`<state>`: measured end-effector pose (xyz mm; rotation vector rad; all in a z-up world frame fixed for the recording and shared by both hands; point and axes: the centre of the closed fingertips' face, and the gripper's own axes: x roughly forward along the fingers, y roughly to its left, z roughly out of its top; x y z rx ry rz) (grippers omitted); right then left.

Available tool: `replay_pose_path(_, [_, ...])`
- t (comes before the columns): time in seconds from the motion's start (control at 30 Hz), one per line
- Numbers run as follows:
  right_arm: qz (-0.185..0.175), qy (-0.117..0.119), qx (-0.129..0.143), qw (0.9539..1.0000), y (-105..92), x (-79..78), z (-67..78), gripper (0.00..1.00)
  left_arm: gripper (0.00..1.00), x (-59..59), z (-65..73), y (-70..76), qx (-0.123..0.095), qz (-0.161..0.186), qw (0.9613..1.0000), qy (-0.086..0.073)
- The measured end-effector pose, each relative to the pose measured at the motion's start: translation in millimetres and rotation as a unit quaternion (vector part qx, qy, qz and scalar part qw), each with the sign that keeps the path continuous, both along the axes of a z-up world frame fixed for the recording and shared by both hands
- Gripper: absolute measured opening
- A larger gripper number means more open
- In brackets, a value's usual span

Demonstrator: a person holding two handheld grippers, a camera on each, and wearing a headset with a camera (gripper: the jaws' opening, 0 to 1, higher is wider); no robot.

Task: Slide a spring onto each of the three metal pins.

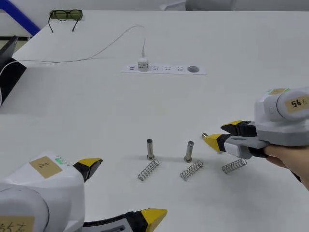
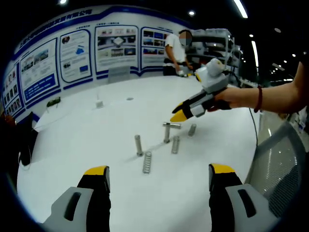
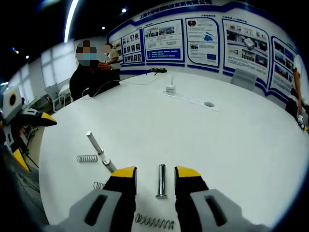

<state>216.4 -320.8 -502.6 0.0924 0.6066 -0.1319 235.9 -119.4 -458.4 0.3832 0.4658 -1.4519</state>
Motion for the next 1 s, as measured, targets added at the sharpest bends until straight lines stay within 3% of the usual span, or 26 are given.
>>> replay_pose_path(0.57, [-0.021,0.021,0.011,0.9995,-9.0,16.1,-30.5,0.21,0.83,1.3,0.0,-1.8,-0.005,-0.006,1.0000,-0.005])
replay_pose_path(1.0, [-0.015,0.048,-0.014,0.9986,-4.3,18.8,-40.7,0.15,0.82,1.7,-4.3,0.4,-0.001,-0.005,1.0000,-0.001])
